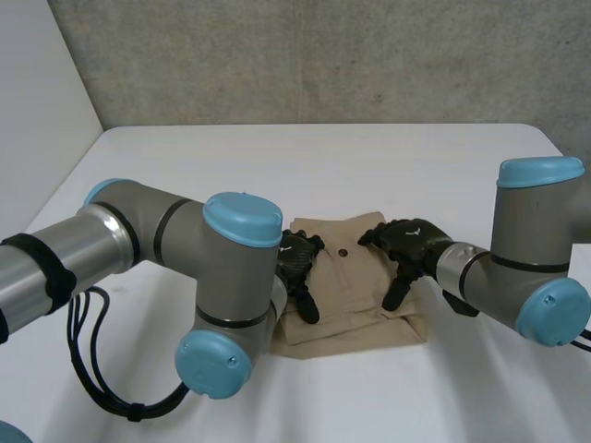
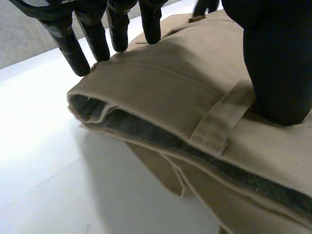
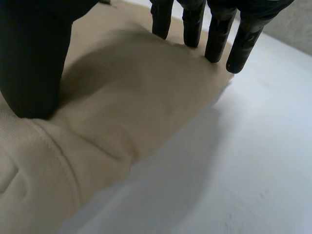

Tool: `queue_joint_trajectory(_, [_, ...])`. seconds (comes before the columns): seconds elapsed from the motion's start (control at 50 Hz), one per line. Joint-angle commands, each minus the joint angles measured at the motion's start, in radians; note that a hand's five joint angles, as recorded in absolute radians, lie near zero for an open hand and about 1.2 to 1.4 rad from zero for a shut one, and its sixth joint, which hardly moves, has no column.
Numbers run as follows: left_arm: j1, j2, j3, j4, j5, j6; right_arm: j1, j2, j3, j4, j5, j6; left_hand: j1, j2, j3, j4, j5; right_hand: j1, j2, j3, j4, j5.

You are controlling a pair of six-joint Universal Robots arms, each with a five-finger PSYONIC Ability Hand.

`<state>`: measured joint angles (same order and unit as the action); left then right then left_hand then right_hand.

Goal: Fold the shorts.

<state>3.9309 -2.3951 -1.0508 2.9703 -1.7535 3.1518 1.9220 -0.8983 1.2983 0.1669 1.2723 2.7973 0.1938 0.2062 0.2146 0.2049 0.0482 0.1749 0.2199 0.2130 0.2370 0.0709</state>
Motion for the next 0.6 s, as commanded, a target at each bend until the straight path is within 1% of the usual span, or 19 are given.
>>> queue_joint_trajectory(0.02, [-0.001, 0.099, -0.023, 0.001, -0.017, 0.011, -0.008, -0.051, -0.014, 0.057, 0.001, -0.068, 0.011, -0.001, -0.01, 0.0, -0.018, 0.0, -0.045, -0.038, -0.062, -0.071])
queue_joint_trajectory(0.12, [0.001, 0.22, -0.038, 0.001, -0.017, 0.023, -0.006, -0.168, -0.014, 0.054, -0.001, -0.061, 0.005, -0.007, -0.016, -0.006, -0.024, 0.0, -0.045, -0.038, -0.062, -0.071])
queue_joint_trajectory(0.18, [0.024, 0.322, -0.06, 0.006, -0.017, 0.04, -0.006, -0.247, -0.03, 0.045, 0.008, -0.039, 0.002, -0.01, -0.019, -0.009, -0.027, 0.0, -0.045, -0.038, -0.062, -0.071])
queue_joint_trajectory(0.26, [0.1, 0.474, -0.092, 0.001, -0.011, 0.057, -0.012, -0.339, -0.088, 0.031, 0.094, 0.056, -0.004, -0.016, -0.025, -0.015, -0.033, 0.0, -0.045, -0.038, -0.062, -0.071])
queue_joint_trajectory(0.28, [0.117, 0.505, -0.095, 0.0, -0.008, 0.057, -0.014, -0.385, -0.118, 0.031, 0.148, 0.097, -0.004, -0.016, -0.025, -0.015, -0.033, 0.0, -0.045, -0.038, -0.062, -0.071])
queue_joint_trajectory(0.3, [0.157, 0.563, -0.1, -0.01, -0.005, 0.059, -0.017, -0.413, -0.134, 0.031, 0.177, 0.117, -0.004, -0.016, -0.025, -0.015, -0.033, 0.0, -0.045, -0.038, -0.062, -0.071])
queue_joint_trajectory(0.34, [0.195, 0.611, -0.1, -0.036, -0.003, 0.059, -0.018, -0.461, -0.16, 0.034, 0.22, 0.152, -0.001, -0.013, -0.022, -0.012, -0.03, 0.0, -0.045, -0.038, -0.062, -0.071])
queue_joint_trajectory(0.36, [0.212, 0.632, -0.098, -0.054, -0.003, 0.059, -0.02, -0.494, -0.18, 0.051, 0.257, 0.168, 0.002, -0.01, -0.019, -0.009, -0.027, 0.0, -0.045, -0.038, -0.062, -0.071])
queue_joint_trajectory(0.38, [0.244, 0.67, -0.091, -0.097, -0.003, 0.059, -0.02, -0.502, -0.186, 0.06, 0.269, 0.172, 0.005, -0.007, -0.016, -0.006, -0.024, 0.0, -0.045, -0.038, -0.062, -0.071])
queue_joint_trajectory(0.44, [0.3, 0.718, -0.066, -0.177, 0.009, 0.06, -0.02, -0.51, -0.205, 0.112, 0.291, 0.174, -0.001, -0.013, -0.022, -0.012, -0.03, 0.0, -0.045, -0.038, -0.062, -0.071])
queue_joint_trajectory(0.5, [0.344, 0.741, -0.052, -0.223, 0.037, 0.056, -0.023, -0.51, -0.212, 0.154, 0.289, 0.177, -0.007, -0.019, -0.028, -0.018, -0.036, 0.0, -0.045, -0.038, -0.062, -0.071])
queue_joint_trajectory(0.6, [0.36, 0.767, -0.061, -0.231, 0.095, 0.05, -0.023, -0.508, -0.211, 0.164, 0.291, 0.176, -0.015, -0.028, -0.036, -0.027, -0.044, 0.0, -0.045, -0.038, -0.062, -0.071])
